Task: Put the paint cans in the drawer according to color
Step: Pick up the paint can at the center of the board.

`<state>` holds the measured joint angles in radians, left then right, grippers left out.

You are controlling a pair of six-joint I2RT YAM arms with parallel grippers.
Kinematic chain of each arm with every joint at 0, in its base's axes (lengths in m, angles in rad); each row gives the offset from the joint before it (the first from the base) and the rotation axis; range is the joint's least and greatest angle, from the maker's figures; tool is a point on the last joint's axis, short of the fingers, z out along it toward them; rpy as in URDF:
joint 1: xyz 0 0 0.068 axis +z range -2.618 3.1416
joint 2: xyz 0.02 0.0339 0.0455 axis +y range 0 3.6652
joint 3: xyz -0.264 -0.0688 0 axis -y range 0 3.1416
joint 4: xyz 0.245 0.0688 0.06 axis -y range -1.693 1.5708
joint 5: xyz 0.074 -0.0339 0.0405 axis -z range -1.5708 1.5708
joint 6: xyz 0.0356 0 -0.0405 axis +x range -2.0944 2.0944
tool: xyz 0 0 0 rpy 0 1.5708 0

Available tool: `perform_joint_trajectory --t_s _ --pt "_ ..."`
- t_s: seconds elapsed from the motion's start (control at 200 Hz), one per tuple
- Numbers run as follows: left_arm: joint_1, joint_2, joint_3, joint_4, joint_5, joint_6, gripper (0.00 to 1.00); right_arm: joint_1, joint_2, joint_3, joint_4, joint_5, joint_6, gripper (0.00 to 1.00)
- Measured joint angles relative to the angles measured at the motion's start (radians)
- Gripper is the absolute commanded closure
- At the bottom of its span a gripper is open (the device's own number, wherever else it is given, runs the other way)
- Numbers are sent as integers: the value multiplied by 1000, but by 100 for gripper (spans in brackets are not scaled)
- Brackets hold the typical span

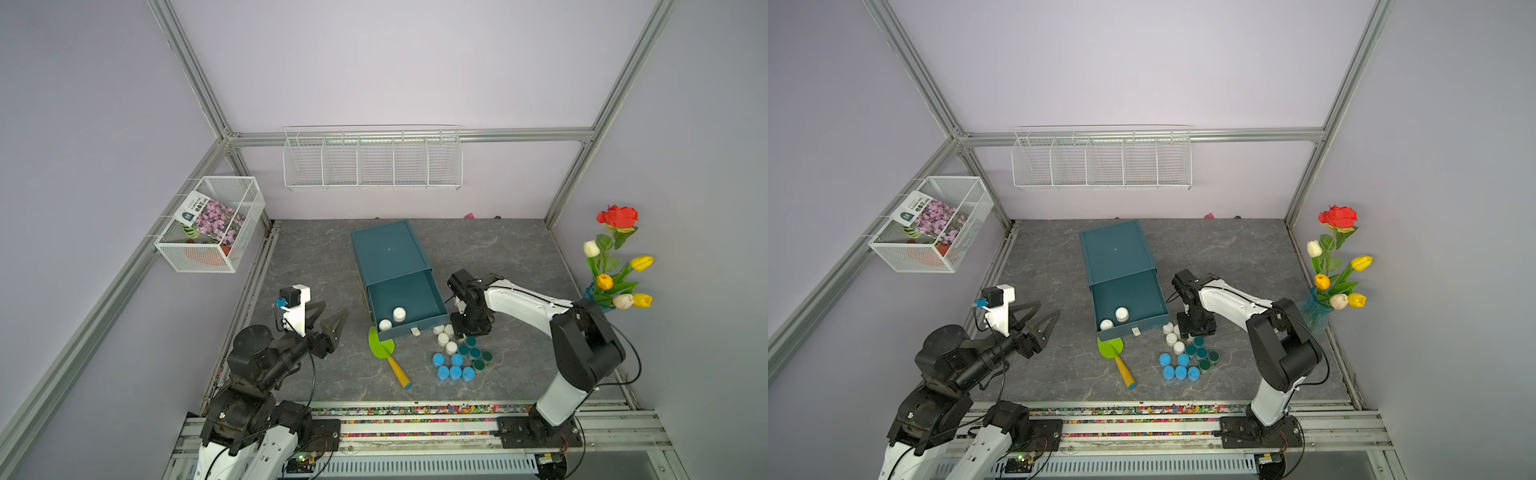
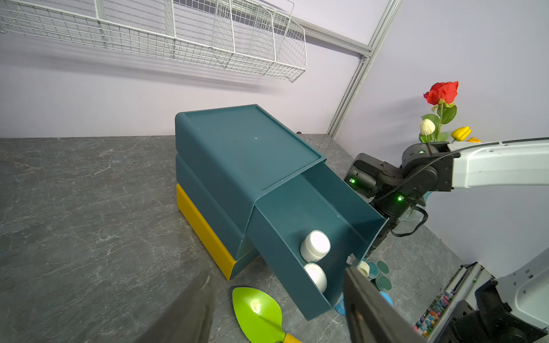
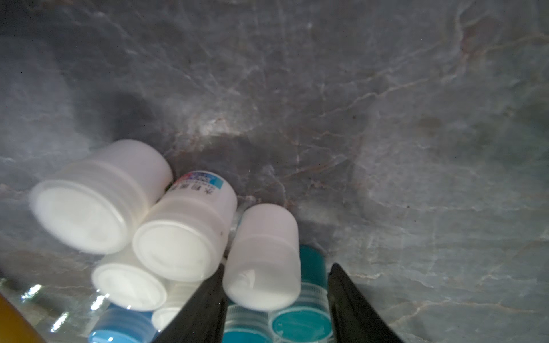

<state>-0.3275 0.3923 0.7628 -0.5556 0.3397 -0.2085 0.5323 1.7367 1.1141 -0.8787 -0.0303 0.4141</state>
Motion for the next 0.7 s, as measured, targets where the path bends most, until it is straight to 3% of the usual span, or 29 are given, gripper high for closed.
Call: perform_joint_trajectory --t_s 0.245,0.51,0.7 --pt "0 0 0 0 0 0 29 -28 19 4 8 9 -8 57" --pt "0 3 0 1 0 -8 29 -40 19 18 8 19 -9 52" --pt "0 7 0 5 0 -8 29 -51 27 30 9 26 -10 65"
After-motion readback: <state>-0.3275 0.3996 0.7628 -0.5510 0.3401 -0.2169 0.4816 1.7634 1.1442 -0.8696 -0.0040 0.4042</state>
